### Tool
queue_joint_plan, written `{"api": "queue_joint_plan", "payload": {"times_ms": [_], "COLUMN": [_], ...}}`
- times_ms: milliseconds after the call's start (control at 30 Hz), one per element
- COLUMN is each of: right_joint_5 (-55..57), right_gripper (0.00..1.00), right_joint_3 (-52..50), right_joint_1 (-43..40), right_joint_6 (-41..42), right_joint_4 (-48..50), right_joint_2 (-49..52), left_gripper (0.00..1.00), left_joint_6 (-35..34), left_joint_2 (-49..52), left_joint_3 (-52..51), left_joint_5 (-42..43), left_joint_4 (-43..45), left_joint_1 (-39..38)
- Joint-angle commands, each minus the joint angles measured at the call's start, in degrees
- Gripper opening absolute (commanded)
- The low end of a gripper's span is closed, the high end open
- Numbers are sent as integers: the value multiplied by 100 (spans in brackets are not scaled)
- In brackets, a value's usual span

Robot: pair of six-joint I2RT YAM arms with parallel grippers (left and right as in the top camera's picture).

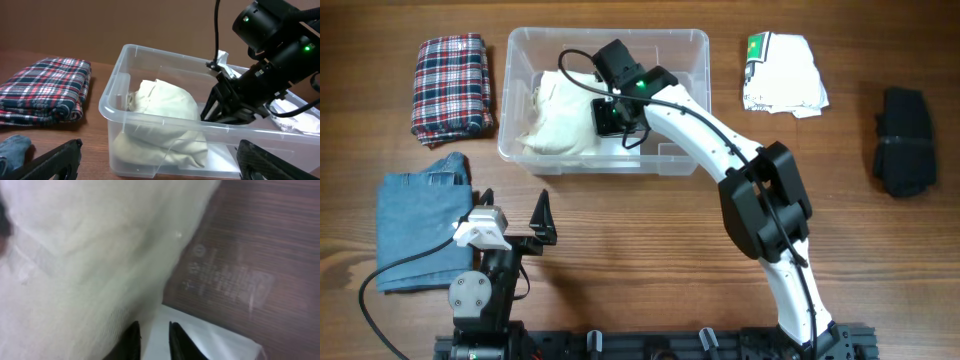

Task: Pack container
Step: 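Lower the cream cloth into the bin's left side and release, then move the right gripper to the white green-print cloth and grasp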

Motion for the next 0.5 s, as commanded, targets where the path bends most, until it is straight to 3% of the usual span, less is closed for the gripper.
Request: {"api": "queue_joint_plan", "payload": {"times_ms": [0,100,233,333,467], "right_joint_5": [588,894,909,1115,1309], "right_gripper": [34,57,75,79,79], "right_joint_3": [219,219,219,219,192], "right_joint_1": [-223,-566,-1180,-1910,-2892], "right_joint_6": [13,-155,-960,-1744,-2286], "right_joint_4": [-188,-387,-452,-439,-448], "right_joint_2": [-398,-1204,-2293,-2975,-3016], "left_gripper": [100,100,100,100,100], "left_joint_6": [114,114,114,114,114], "left_joint_2": [-42,-42,-42,-42,-42], "left_joint_3": [-17,-17,-17,-17,-17], "left_joint_5": [85,87,85,85,85], "left_joint_4": [-42,-39,-42,-39,-39], "left_joint_1": [15,15,15,15,15]}}
